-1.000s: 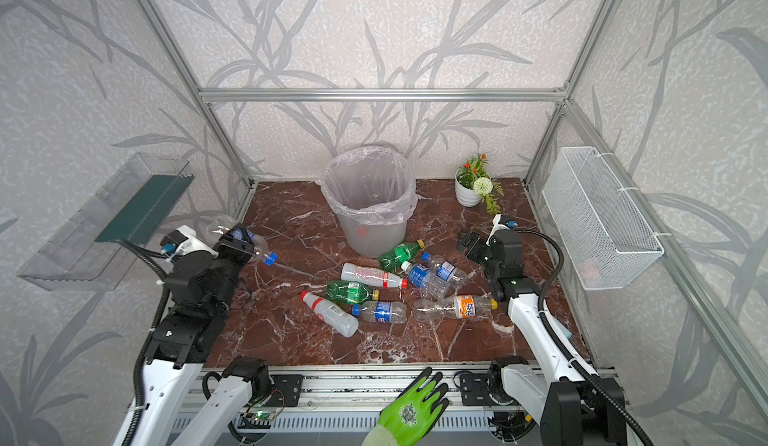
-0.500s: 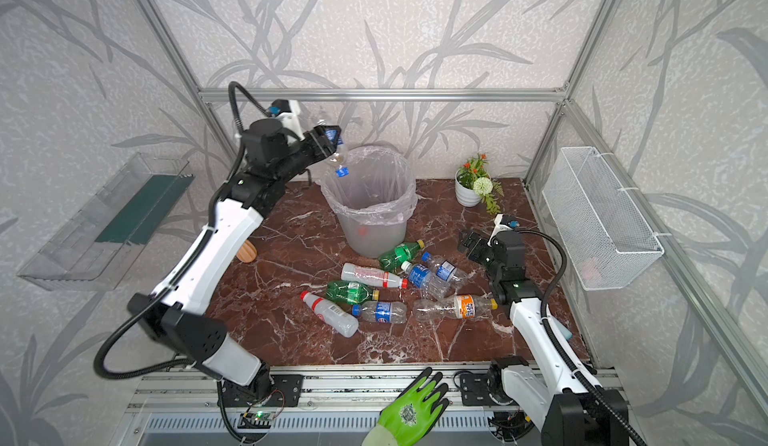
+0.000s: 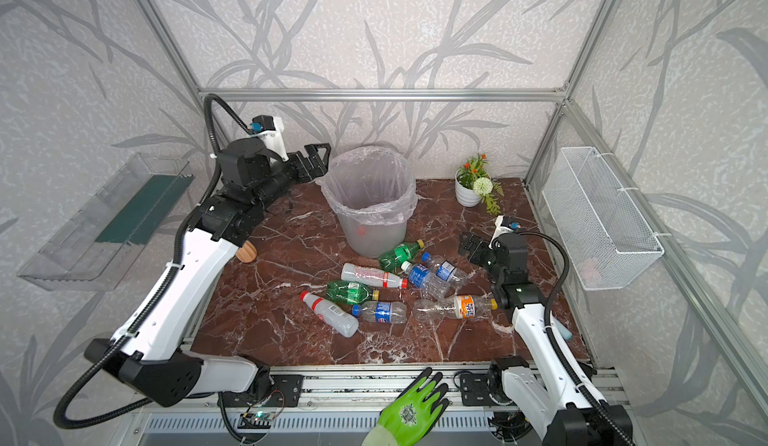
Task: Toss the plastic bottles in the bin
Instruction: 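Lower the left gripper from the bin to the clear unlabelled bottle in the pile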
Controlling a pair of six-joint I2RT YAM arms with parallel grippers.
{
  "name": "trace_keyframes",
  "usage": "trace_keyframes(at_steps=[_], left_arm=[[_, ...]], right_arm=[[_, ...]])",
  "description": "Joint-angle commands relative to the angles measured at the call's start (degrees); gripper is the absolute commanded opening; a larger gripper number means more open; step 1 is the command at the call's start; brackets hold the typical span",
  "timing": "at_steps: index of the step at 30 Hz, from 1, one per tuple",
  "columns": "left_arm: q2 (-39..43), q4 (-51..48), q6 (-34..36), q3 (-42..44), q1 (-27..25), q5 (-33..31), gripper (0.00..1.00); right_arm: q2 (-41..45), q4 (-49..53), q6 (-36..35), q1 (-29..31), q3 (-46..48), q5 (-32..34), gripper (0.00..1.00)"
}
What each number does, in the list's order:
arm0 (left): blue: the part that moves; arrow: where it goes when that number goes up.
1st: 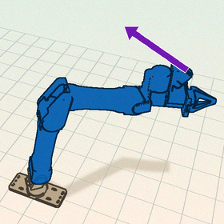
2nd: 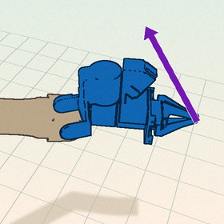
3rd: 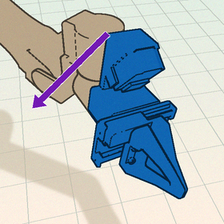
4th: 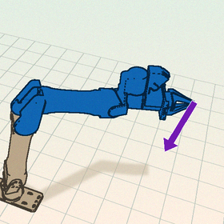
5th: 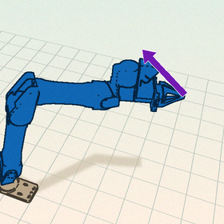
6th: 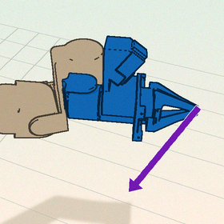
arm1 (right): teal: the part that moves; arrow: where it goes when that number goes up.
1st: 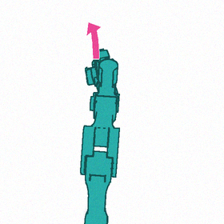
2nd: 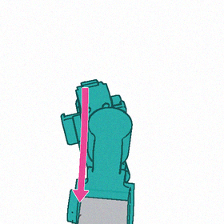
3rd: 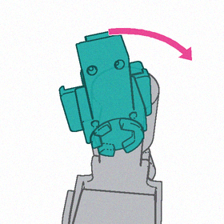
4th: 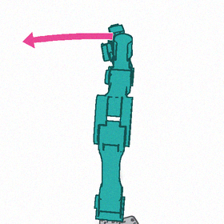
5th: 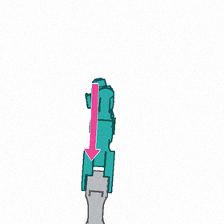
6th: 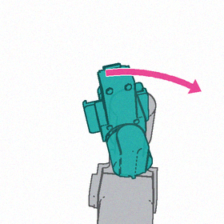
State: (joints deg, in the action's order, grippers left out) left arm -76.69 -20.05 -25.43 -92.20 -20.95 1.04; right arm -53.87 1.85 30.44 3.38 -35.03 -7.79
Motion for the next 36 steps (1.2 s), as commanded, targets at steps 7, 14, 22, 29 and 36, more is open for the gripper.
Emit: trace_keyframes(at_steps=[7,14,22,29,36], left_arm=[[10.2,2.9,10.8,16.4,-2.1,-3.9,0.99],[12.7,-1.7,21.2,23.5,-8.7,-5.0,0.99],[13.3,-3.3,21.7,30.7,-12.5,-3.3,0.96],[9.9,-6.9,26.7,32.5,-19.8,1.9,0.93],[2.4,-10.9,35.6,32.6,-29.1,6.6,0.90]], right_arm=[[-1.3,1.1,1.7,-0.1,-1.5,-0.2,0.96],[-4.7,0.7,2.9,0.1,-1.5,-3.2,0.93],[-5.8,4.1,-2.2,3.0,-2.3,-3.3,0.90],[-4.6,7.7,-3.4,3.8,-1.4,0.9,0.91],[-2.3,7.3,-2.3,3.7,0.2,3.6,0.94]])
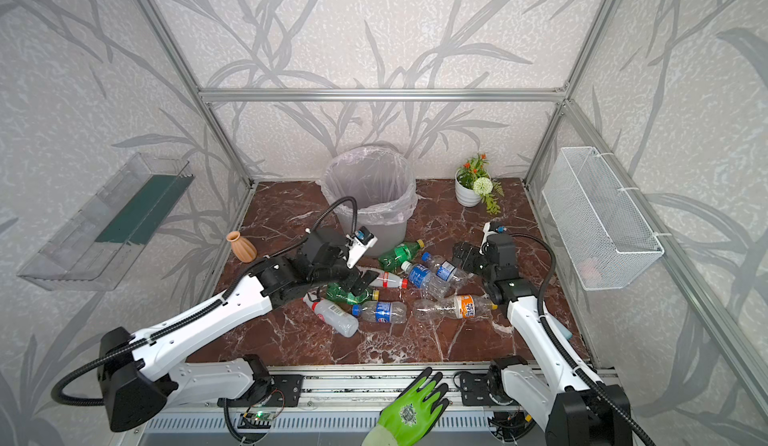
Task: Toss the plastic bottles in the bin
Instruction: 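Lower the left gripper from the bin to the clear unlabelled bottle in the pile, then grasp the clear bottle with the left gripper and lift it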
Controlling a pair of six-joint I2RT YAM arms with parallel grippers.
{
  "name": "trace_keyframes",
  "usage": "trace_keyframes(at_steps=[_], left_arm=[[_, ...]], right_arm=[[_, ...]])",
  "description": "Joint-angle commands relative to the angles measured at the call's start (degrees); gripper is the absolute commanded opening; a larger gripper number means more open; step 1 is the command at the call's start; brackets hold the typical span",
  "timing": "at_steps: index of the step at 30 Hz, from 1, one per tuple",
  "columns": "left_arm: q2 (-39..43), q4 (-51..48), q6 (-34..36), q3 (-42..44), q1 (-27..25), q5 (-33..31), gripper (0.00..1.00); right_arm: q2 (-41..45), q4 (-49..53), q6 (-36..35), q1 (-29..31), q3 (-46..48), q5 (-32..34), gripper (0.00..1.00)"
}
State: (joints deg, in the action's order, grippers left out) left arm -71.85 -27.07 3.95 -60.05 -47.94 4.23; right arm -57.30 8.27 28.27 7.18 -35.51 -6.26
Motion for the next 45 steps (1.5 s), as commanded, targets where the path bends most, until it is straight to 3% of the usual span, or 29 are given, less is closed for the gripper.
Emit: trace_keyframes(at_steps=[1,15,31,41,45], left_arm=[[-3.8,-4.4,7.3,0.3,-3.1,3.9,0.89],[-20.3,-7.4,14.5,-3.7,-9.7,4.6,0.76],[-32.4,-7.6,17.4,-8.4,-11.8,1.8,0.74],[-32.7,-7.4,18.2,-9.7,-12.1,1.2,0.49],[-29.8,-7.2,18.4,-10.9,-12.1,0.4,0.47]], right_arm=[[1.3,1.1,-0.3,-0.1,0.5,2.3,0.94],[2.3,1.0,-0.6,-0.7,1.4,3.0,0.96],[1.9,0.4,-1.8,-1.7,1.6,2.1,0.98],[2.0,-0.8,-1.8,-3.2,2.7,0.6,0.98],[2.0,-1.4,-1.6,-3.7,3.0,0.2,0.98]])
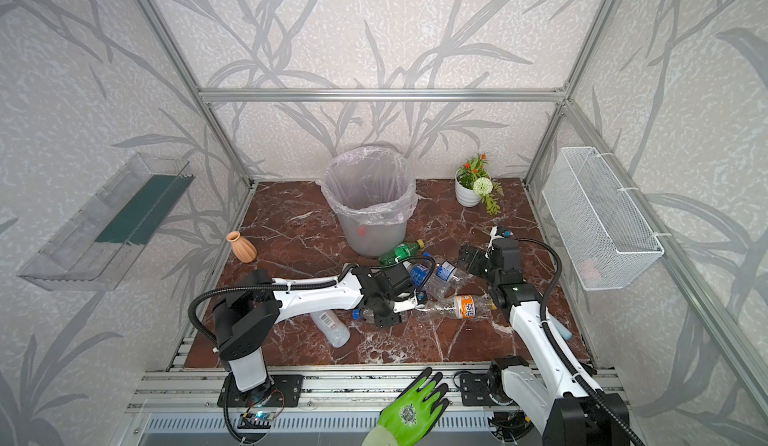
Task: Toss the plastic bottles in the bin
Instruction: 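Grasp the clear bottle with the left gripper and lift it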
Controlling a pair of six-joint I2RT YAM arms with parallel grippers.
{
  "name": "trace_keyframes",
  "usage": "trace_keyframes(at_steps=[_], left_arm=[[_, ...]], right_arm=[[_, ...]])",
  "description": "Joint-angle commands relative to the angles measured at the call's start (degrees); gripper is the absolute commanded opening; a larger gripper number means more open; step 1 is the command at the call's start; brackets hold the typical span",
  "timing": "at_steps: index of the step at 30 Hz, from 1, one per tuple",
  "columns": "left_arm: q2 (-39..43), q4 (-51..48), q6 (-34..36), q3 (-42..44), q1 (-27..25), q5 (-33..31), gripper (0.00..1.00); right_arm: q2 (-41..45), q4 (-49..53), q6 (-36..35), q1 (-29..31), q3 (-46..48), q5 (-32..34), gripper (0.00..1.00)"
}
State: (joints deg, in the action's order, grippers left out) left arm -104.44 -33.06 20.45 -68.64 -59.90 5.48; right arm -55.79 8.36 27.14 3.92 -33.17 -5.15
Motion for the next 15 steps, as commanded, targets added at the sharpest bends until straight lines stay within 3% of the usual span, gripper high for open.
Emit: trace_keyframes(at_steps=[1,9,11,15], left_arm=[[3.8,-1.1,1.9,-2.7,-0.1,-1.0,0.46],[18.1,3.3,-1.6,-4.0,0.0,-1.3,0.43],[23.4,6.6,-2.6,-4.0,0.0,-3.3,0.43],[35.4,19.8,-5.1,-1.3,1.0,-13.4,0.41]], right_arm=[[0.5,-1.6,-0.4,-0.5,0.7,-1.0,0.98],[0.9,-2.3,-0.1,-1.0,1.3,-1.4,0.98],[0.9,-2.6,-0.1,-1.1,1.3,-1.4,0.98],[0.6,-3.2,0.3,-1.3,1.4,-1.7,0.98]])
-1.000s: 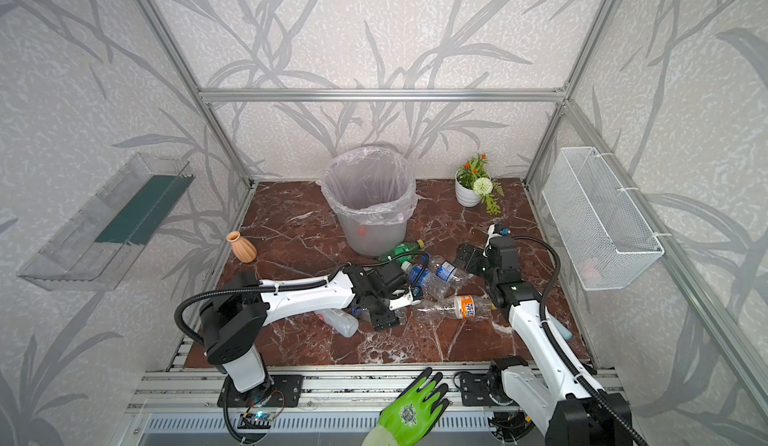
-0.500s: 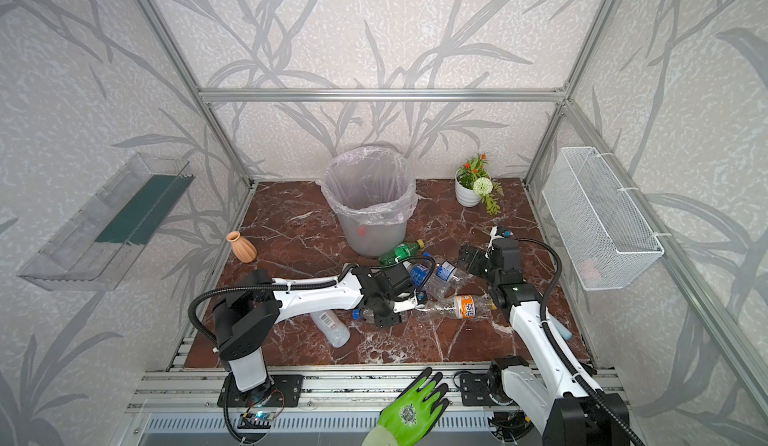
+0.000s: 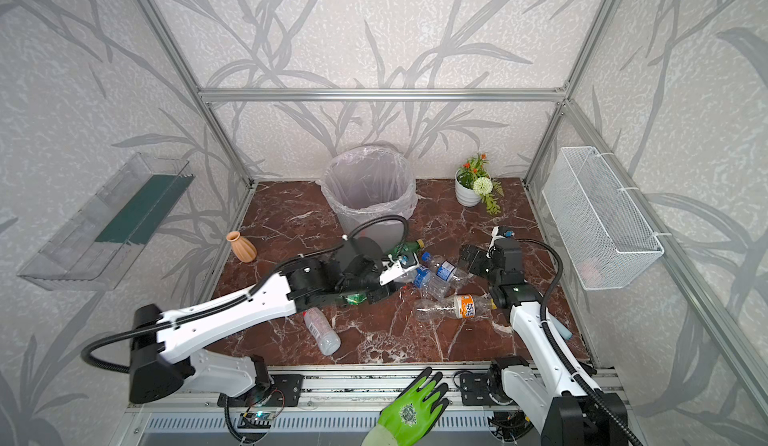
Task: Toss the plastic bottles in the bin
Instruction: 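Grasp the clear bottle with the left gripper and lift it, then carry the clear bottle over the bin with the left gripper and release it, then lower the left gripper onto the white red-capped bottle and grasp it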
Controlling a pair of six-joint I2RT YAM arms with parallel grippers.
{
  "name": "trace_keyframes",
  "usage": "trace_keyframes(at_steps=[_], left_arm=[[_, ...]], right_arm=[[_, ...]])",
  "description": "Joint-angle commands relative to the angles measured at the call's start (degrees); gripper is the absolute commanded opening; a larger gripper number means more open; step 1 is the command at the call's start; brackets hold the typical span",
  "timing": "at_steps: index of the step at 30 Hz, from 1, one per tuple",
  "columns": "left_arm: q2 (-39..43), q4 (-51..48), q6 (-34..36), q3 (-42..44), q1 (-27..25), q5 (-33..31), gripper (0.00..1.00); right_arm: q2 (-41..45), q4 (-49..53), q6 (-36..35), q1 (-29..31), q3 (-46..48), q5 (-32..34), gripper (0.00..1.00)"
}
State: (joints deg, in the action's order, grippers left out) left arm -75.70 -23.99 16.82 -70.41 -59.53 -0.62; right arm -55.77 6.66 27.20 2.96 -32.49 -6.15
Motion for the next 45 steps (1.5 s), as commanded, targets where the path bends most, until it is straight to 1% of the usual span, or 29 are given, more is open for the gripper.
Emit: trace_keyframes(at_steps=[1,3,5,7,9,11,13,15,16,18,19,20,21,22,23,26,28,32,34,37,39,40,41,45], left_arm=[[9.6,15.3,-1.3,1.8,1.3,-9.2,0.41],[14.2,22.5,-1.6,3.5,3.4,-10.6,0.41],[17.7,29.2,-3.0,4.6,6.5,-10.4,0.40],[20.0,34.9,-5.6,5.6,10.5,-8.3,0.39],[20.4,39.4,-7.1,5.9,14.2,-6.1,0.38],[18.5,40.7,-7.0,3.9,16.9,-3.8,0.38],[14.5,40.0,-7.7,0.8,19.4,-1.0,0.38],[9.0,37.1,-10.6,-3.7,22.4,1.9,0.40],[5.0,33.8,-12.6,-7.1,24.1,3.4,0.41],[-2.2,25.3,-15.8,-14.4,26.3,5.3,0.48],[-5.4,20.0,-16.7,-18.4,26.7,5.1,0.56],[-7.8,15.5,-17.4,-22.0,26.8,4.0,0.71],[-8.9,12.4,-17.5,-24.0,26.8,3.7,0.82],[-9.0,11.5,-17.5,-24.5,26.8,3.1,0.96],[-8.1,12.5,-16.9,-23.4,26.8,3.2,0.99],[-2.3,22.0,-14.6,-16.2,26.7,3.9,0.99],[1.2,25.2,-14.7,-12.8,26.7,2.6,0.99],[5.1,19.4,-16.5,-11.8,26.7,-1.5,0.99],[6.7,16.9,-19.6,-9.7,26.7,-6.0,0.99],[10.0,11.4,-28.1,-5.3,26.7,-13.1,0.99],[12.0,5.8,-35.6,-2.4,26.7,-17.5,0.99],[13.1,2.7,-40.4,-0.7,26.7,-20.3,0.99],[14.3,-0.2,-45.1,1.2,26.7,-22.0,0.99],[19.4,-11.6,-58.1,7.2,26.7,-25.6,0.98]], right_arm=[[0.6,-1.8,0.4,-0.4,0.7,-0.9,0.98],[0.3,-2.2,0.6,-0.4,0.7,-1.1,0.98],[0.3,-2.3,0.7,-0.4,0.5,-1.4,0.98],[0.5,-2.3,0.6,-0.4,0.2,-1.4,0.98],[0.8,-2.0,0.4,-0.3,-0.1,-1.4,0.98],[1.3,-1.5,0.3,-0.3,-0.4,-1.3,0.98],[1.9,-1.4,0.2,-0.4,-0.7,-1.3,0.98],[2.3,-1.3,0.1,-0.4,-0.8,-1.3,0.98],[2.4,-1.3,0.1,-0.4,-0.9,-1.4,0.98],[2.7,-0.9,0.1,-0.4,-1.2,-1.7,0.98],[3.0,-0.5,0.0,-0.4,-1.4,-1.8,0.98],[3.5,0.2,-0.4,-0.5,-1.7,-1.6,0.98],[4.0,0.7,-0.8,-0.5,-1.9,-1.4,0.98],[4.7,1.6,-1.2,-0.5,-1.9,-0.8,0.99],[5.5,2.2,-1.7,-0.5,-1.8,-0.3,0.99],[6.8,3.0,-2.3,-0.7,-1.6,0.7,1.00],[6.9,3.2,-2.3,-0.8,-1.4,0.6,1.00],[6.5,2.7,-1.1,-0.9,-0.9,0.4,1.00],[6.5,2.3,-0.8,-0.9,-0.7,0.4,1.00],[6.5,2.0,-0.7,-0.9,-0.4,1.0,1.00],[6.3,1.4,-0.7,-0.8,-0.1,1.4,1.00],[6.1,0.9,-0.7,-0.8,0.2,1.6,1.00],[5.8,0.2,-0.6,-0.9,0.5,1.7,1.00],[3.7,-2.3,-0.3,-1.2,1.3,1.0,0.99]])
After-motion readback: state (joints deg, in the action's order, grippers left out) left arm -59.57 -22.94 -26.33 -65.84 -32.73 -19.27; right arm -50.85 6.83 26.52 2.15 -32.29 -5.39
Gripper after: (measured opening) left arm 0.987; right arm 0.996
